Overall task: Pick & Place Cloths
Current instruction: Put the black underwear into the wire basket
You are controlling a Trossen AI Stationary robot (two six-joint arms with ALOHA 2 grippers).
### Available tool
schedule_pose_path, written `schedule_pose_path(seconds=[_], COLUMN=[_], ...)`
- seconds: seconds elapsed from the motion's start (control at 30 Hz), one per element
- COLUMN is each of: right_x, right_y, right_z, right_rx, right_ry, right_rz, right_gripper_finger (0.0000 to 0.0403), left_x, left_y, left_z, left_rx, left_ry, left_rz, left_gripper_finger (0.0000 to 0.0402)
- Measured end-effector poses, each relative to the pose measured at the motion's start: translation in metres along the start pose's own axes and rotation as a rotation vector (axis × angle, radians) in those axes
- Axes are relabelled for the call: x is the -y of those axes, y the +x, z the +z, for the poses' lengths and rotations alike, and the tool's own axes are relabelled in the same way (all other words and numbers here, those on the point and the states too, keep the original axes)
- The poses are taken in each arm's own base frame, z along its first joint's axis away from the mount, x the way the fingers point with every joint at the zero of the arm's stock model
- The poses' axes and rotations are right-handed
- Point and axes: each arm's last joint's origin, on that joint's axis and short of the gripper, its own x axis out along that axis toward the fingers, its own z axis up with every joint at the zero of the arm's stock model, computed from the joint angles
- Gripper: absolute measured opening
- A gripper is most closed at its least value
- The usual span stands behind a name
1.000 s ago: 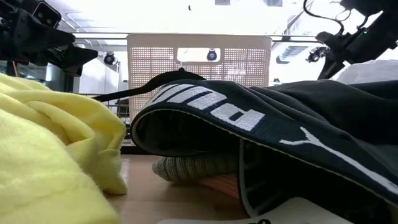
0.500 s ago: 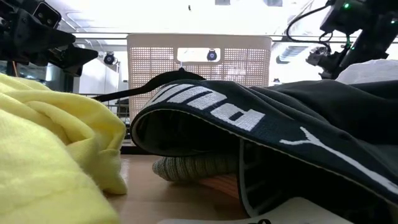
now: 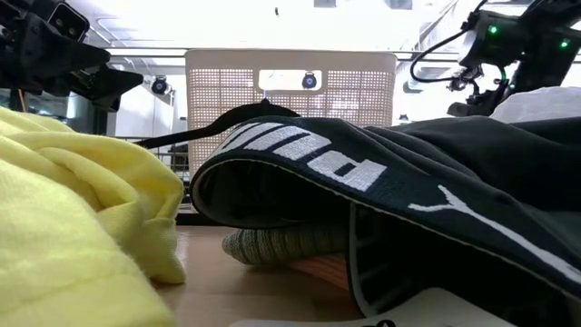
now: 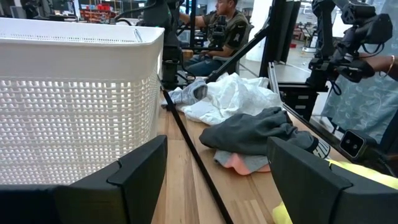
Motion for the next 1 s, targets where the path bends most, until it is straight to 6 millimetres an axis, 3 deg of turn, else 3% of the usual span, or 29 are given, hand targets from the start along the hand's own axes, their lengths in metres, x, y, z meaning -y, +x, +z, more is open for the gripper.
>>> schedule_pose_path(seconds=[1.0], right_x=[-0.011], right_y=[0.030], right_z=[-0.008], right_rx=[-0.009], right_ry=[-0.058], right_rz=[-0.166], right_gripper_finger=[0.0091], left_x=[0.000], left_y=[0.000], left_z=[0.000], left_rx=[0.000], left_ry=[0.000], left_rz=[-0.002], left_gripper_finger=[0.0271])
